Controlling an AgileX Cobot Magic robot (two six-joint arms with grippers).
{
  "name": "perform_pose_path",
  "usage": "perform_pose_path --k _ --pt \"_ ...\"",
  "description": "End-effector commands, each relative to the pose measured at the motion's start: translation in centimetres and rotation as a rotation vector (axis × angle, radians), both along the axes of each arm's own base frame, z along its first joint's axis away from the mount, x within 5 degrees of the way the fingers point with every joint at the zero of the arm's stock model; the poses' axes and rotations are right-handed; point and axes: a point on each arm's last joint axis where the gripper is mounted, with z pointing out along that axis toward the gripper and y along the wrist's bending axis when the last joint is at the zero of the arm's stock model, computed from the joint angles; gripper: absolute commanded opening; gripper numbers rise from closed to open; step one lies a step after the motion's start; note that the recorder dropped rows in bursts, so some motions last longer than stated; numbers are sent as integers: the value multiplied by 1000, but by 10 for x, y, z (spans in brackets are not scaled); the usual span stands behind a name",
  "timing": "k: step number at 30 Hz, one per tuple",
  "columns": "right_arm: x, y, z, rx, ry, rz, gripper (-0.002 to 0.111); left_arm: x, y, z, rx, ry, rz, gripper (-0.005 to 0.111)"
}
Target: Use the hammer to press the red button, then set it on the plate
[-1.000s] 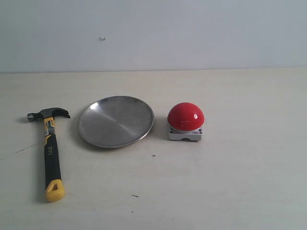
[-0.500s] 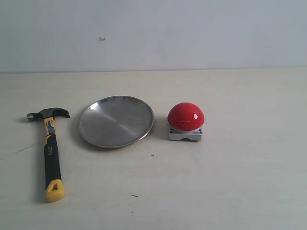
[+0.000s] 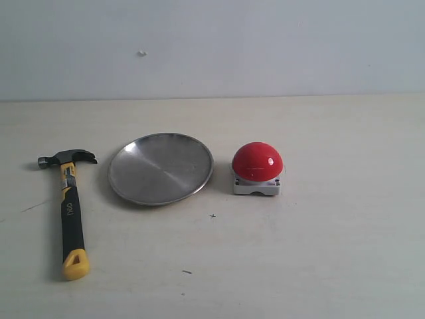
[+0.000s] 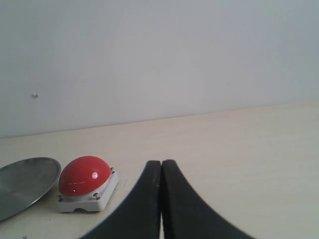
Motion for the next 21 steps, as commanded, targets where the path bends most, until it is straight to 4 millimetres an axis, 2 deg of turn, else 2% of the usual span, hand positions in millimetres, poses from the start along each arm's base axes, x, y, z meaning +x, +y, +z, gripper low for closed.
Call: perform_pose_path --k 1,3,5,11,17,19,21 --pt "0 0 -1 -3 -6 -5 0 5 -15 -8 -79 63 -12 44" --pt "0 0 -1 -3 -6 -5 0 7 -22 -11 -102 70 -37 54" --pt "0 0 -1 -3 -6 -5 0 10 -30 -14 -137 59 -69 58" --pt "0 0 -1 -3 -6 -5 0 13 -46 -13 -253 26 -179 54" --pt "0 0 -1 -3 -6 -5 0 12 -51 -14 -320 30 -160 31" --pt "0 0 -1 -3 -6 -5 0 12 -50 -14 -308 29 -165 33" --pt "0 0 -1 -3 -6 -5 0 13 -49 -15 -301 23 -162 43"
